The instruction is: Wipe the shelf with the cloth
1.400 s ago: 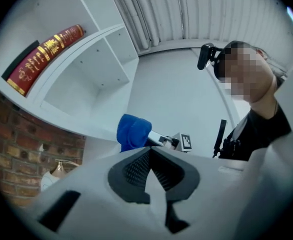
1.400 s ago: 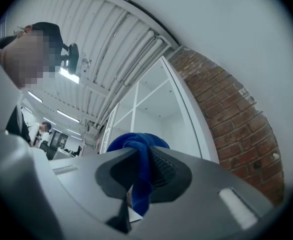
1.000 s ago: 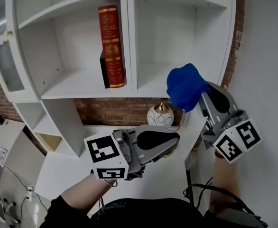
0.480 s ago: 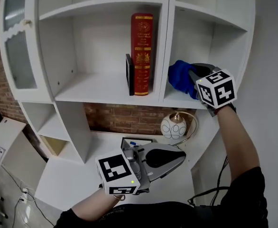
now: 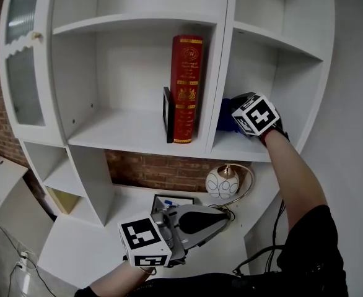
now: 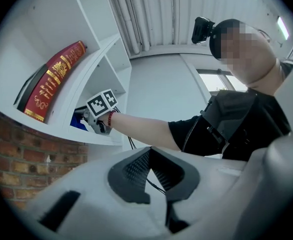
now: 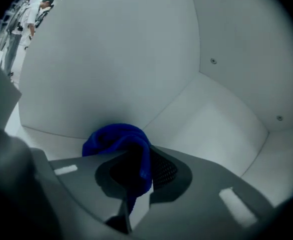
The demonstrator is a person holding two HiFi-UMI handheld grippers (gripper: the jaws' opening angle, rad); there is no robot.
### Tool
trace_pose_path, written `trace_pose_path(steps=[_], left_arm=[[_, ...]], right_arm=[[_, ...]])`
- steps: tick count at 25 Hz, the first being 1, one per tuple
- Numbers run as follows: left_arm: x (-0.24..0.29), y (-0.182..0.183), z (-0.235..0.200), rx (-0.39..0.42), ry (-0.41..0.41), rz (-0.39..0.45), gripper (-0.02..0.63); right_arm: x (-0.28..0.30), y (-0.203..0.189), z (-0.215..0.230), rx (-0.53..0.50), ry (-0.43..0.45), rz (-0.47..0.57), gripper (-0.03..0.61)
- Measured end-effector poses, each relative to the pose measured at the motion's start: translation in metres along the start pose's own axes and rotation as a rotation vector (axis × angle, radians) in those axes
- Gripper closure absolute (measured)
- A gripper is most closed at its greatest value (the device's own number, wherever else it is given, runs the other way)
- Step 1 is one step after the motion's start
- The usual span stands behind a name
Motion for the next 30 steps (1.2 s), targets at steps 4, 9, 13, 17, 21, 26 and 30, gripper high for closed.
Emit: trace_pose_path(steps=[4, 9, 13, 17, 21, 26, 30], left_arm=[[0.009, -0.006, -0.006, -0.009, -0.009, -0.014, 0.615], [0.023, -0.014, -0.014, -0.042, -0.017, -0.014, 0.615], [0.035, -0.025, -0.014, -0.061, -0.028, -0.021, 0.615], [0.042, -0.031, -0.012, -0.069, -0.027, -0.034, 0.615], [0.047, -0.033, -0.011, -0.07, -0.015, -0.04, 0.615], [0.05, -0.029, -0.004, -0.051, -0.008, -0.042, 0.615], [0.052, -0.028, 0.004, -0.045, -0.007, -0.051, 0.615]], right_arm=[[0.02, -0.002, -0.001, -0.091, 0.054, -0.044, 0.534], [0.037, -0.006, -0.01, -0.143, 0.154, -0.057, 0.536], [0.038, -0.008, -0.018, -0.223, 0.229, -0.063, 0.548], [0.038, -0.009, -0.022, -0.286, 0.248, -0.126, 0.555], [0.04, -0.012, -0.023, -0.348, 0.195, -0.217, 0.555], [0.038, -0.023, -0.012, -0.311, 0.133, -0.284, 0.558], [0.029, -0.039, 0.004, -0.272, 0.015, -0.408, 0.558]])
Point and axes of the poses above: the fingertips, and each gripper's own axes: x forward along the fingers, z to its right, y out of its top, the point moved 8 cm from there along -x, backward along the fingers, and after that the axes turned 13 degrees about x, right-handed, at the moved point
